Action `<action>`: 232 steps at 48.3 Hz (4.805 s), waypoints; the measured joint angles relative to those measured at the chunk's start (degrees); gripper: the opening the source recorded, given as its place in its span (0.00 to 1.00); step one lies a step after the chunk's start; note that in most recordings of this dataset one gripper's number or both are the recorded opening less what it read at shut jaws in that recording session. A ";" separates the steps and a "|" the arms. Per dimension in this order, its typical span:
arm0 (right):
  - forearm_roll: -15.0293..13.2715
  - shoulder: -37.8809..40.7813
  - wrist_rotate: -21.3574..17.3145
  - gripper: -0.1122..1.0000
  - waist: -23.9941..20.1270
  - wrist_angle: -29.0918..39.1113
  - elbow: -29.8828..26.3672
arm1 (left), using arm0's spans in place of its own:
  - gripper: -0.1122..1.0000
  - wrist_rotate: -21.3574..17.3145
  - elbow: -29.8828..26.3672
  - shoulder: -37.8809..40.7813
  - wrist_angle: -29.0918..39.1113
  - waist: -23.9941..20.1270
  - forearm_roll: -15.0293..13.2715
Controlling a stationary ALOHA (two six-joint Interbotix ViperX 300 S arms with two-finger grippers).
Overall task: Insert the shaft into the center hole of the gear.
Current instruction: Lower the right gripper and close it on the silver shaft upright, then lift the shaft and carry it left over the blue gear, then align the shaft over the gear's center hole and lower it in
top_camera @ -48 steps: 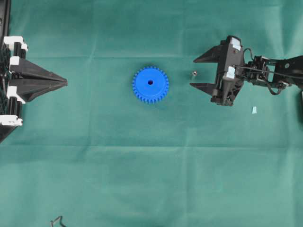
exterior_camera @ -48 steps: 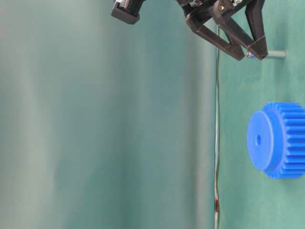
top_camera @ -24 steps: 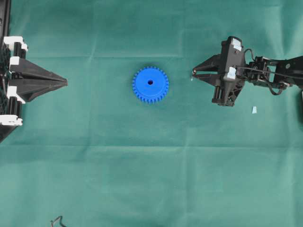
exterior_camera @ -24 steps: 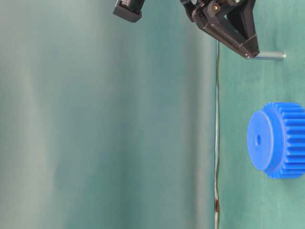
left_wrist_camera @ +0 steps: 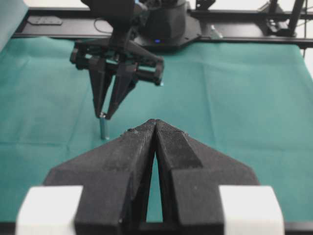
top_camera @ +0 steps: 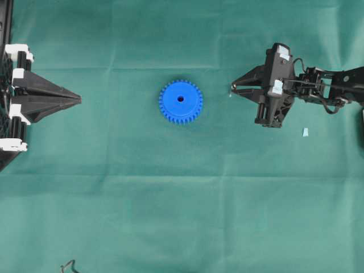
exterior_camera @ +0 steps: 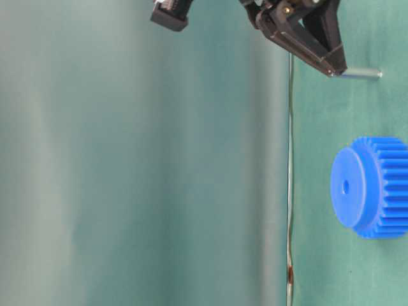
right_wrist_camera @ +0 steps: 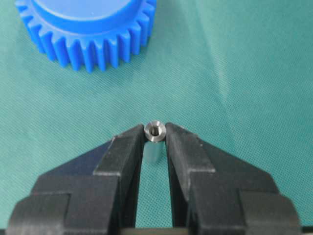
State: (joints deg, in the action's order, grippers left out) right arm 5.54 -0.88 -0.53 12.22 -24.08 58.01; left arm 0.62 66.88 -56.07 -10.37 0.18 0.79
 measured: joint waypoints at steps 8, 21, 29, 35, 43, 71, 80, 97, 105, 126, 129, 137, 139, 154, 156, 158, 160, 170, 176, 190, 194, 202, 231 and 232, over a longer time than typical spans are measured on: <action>0.00 -5.19 0.26 0.25 0.00 8.09 -1.85 | 0.10 0.00 0.09 -0.09 0.09 0.00 0.00; -0.09 -11.34 0.35 0.25 0.00 16.96 -3.60 | 0.10 0.00 0.00 0.00 0.09 0.00 0.00; -0.35 -13.10 0.44 0.25 0.00 20.04 -4.22 | 0.10 0.00 0.00 -0.09 0.09 0.00 0.00; -0.44 -13.18 0.44 0.25 0.00 20.83 -4.22 | 0.10 0.00 0.00 -0.09 0.09 -0.09 0.00; -0.44 -13.10 0.26 0.25 0.00 20.83 -4.66 | 0.10 0.09 0.00 0.00 0.09 0.00 0.00; -0.70 -0.88 0.79 0.25 -3.16 22.68 -19.16 | 0.10 0.00 0.09 -0.09 0.09 0.00 0.00; -0.70 1.05 0.88 0.25 -3.60 23.20 -21.71 | 0.10 0.00 0.00 -0.09 0.09 0.00 0.09; -0.70 2.90 0.26 0.25 -3.87 21.88 -22.85 | 0.10 0.09 0.00 0.00 0.09 0.00 0.09; -0.70 5.19 0.18 0.25 -4.13 20.30 -23.64 | 0.10 0.09 0.00 -0.09 0.09 0.00 0.09; -0.18 6.50 -0.09 0.25 -4.31 19.34 -23.73 | 0.10 0.09 0.00 -0.09 0.09 0.00 0.09; -0.18 6.50 -0.09 0.25 -4.31 19.07 -23.73 | 0.10 0.09 0.00 -0.09 0.09 0.00 0.00; -0.18 6.50 0.00 0.25 -4.31 18.72 -23.64 | 0.10 0.09 0.00 -0.09 0.09 0.00 0.00; -0.09 6.50 -0.09 0.25 -4.31 18.63 -23.64 | 0.10 0.09 0.00 -0.09 0.09 0.00 0.09; 0.35 8.35 -0.35 0.25 -4.39 16.08 -23.73 | 0.10 0.09 0.00 0.00 0.18 0.00 0.00; 0.44 8.53 0.00 0.25 -4.39 15.91 -23.64 | 0.10 0.09 0.00 0.00 0.26 0.00 0.00; 0.44 8.79 0.00 0.25 -4.31 15.91 -23.64 | 0.10 0.09 0.00 -0.09 0.35 0.00 0.09; 0.44 8.79 0.00 0.25 -4.31 15.91 -23.64 | 0.10 0.09 0.00 0.00 0.35 0.00 0.00; 0.44 7.73 0.26 0.25 -4.31 16.26 -23.73 | 0.10 0.09 0.00 -0.09 0.35 0.00 0.09; 0.18 5.71 0.26 0.25 -4.31 16.35 -23.64 | 0.10 0.09 0.09 0.00 0.35 0.00 0.00; 0.09 5.54 0.26 0.25 -4.13 16.44 -23.64 | 0.10 0.09 0.00 0.00 0.44 0.00 0.09; 0.09 6.33 0.26 0.25 -3.87 16.35 -23.64 | 0.10 0.09 0.00 0.00 0.35 0.00 0.09; 0.09 8.00 0.00 0.25 -3.87 16.26 -23.73 | 0.10 0.09 0.09 -0.09 0.44 0.00 0.09; 0.70 10.63 -0.09 0.25 -4.22 15.56 -24.26 | 0.10 0.09 0.00 -0.09 0.44 0.00 0.09; 0.70 10.72 0.00 0.25 -4.31 15.47 -24.26 | 0.10 0.09 0.00 -0.09 0.44 0.00 0.00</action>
State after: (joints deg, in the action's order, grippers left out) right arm 6.24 9.84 -0.53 7.91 -8.61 33.75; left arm 0.70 66.88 -56.16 -9.93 0.18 0.79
